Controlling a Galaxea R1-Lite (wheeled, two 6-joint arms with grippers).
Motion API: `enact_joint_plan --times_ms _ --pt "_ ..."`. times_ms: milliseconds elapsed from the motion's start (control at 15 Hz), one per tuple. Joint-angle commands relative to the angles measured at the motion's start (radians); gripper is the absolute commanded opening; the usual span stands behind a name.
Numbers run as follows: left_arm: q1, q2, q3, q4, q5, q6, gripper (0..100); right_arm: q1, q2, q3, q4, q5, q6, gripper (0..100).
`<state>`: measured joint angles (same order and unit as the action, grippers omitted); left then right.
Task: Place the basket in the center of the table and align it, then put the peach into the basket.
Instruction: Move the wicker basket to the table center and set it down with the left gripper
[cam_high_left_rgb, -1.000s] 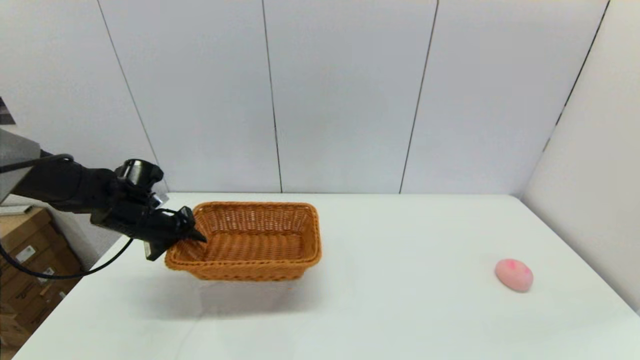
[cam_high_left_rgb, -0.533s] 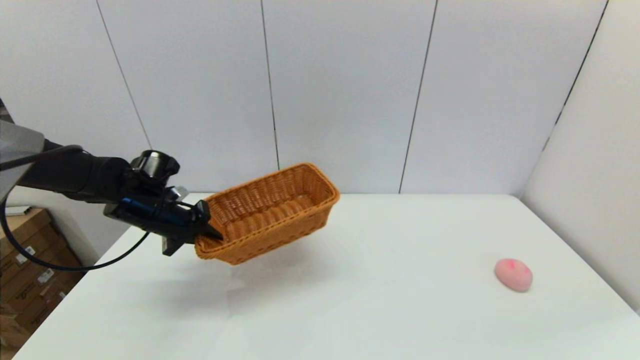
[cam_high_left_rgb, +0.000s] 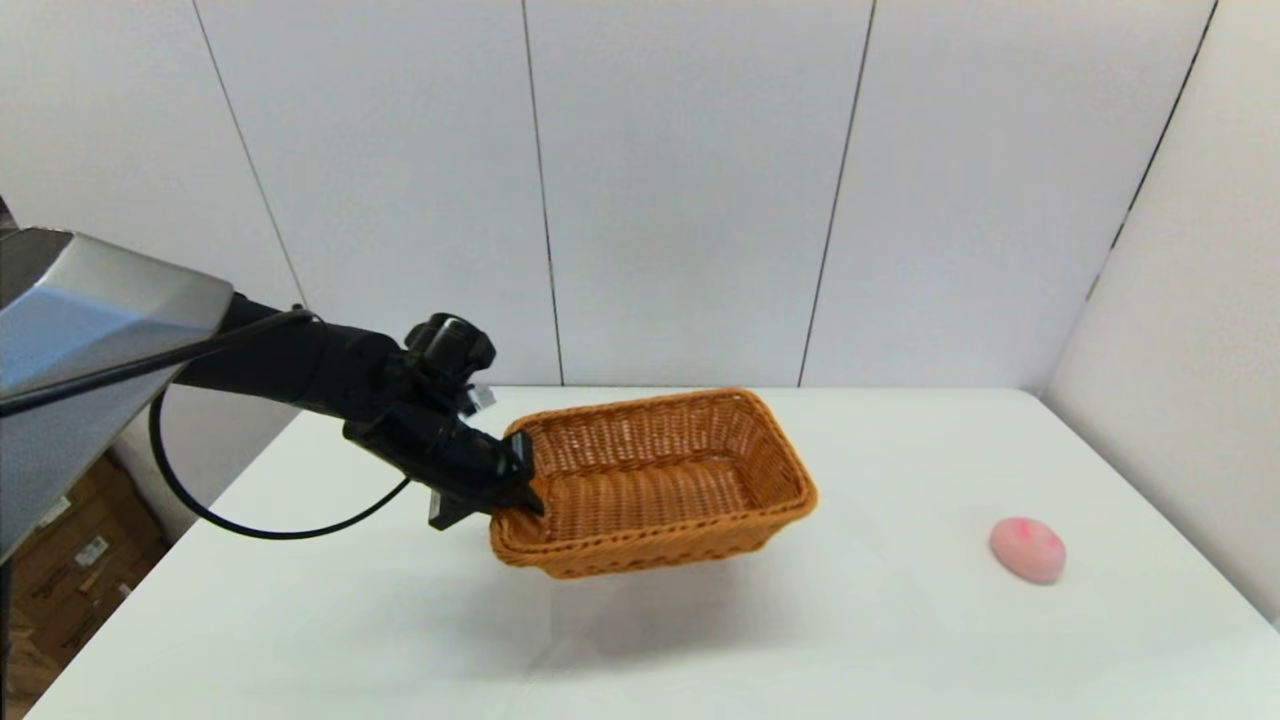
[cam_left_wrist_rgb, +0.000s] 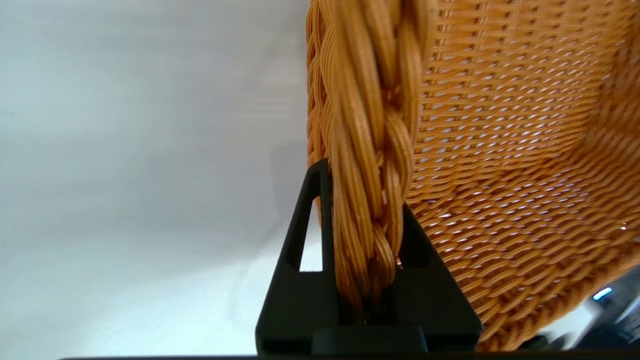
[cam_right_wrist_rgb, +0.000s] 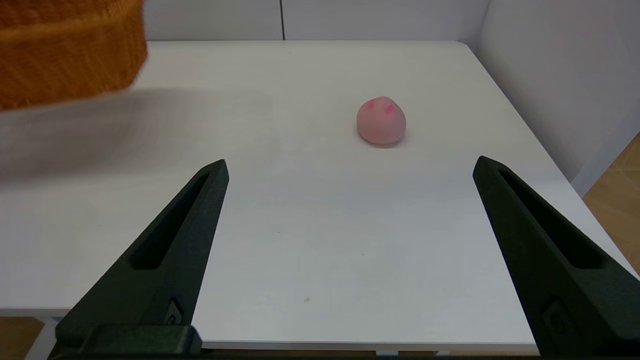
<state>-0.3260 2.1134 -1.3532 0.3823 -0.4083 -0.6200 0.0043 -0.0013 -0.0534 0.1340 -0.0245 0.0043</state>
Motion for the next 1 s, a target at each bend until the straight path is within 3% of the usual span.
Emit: enact_joint_plan --times_ms 67,600,667,1000 --pt "-0.044 0.014 -0.001 0.055 0.002 0.089 0 0.0 0.001 0.0 0.001 0.0 0.0 100" --pt "-0.111 0.056 0.003 0.095 0.005 0.161 0 0.0 0.001 0.0 0.001 0.0 0.002 100" --pt "-0.114 0.059 0.002 0.095 0.005 0.16 100 0.0 0.001 0.0 0.001 0.0 0.0 100" --pt "-0.117 0.06 0.0 0.09 0.037 0.154 100 0.0 0.001 0.0 0.001 0.0 0.0 100"
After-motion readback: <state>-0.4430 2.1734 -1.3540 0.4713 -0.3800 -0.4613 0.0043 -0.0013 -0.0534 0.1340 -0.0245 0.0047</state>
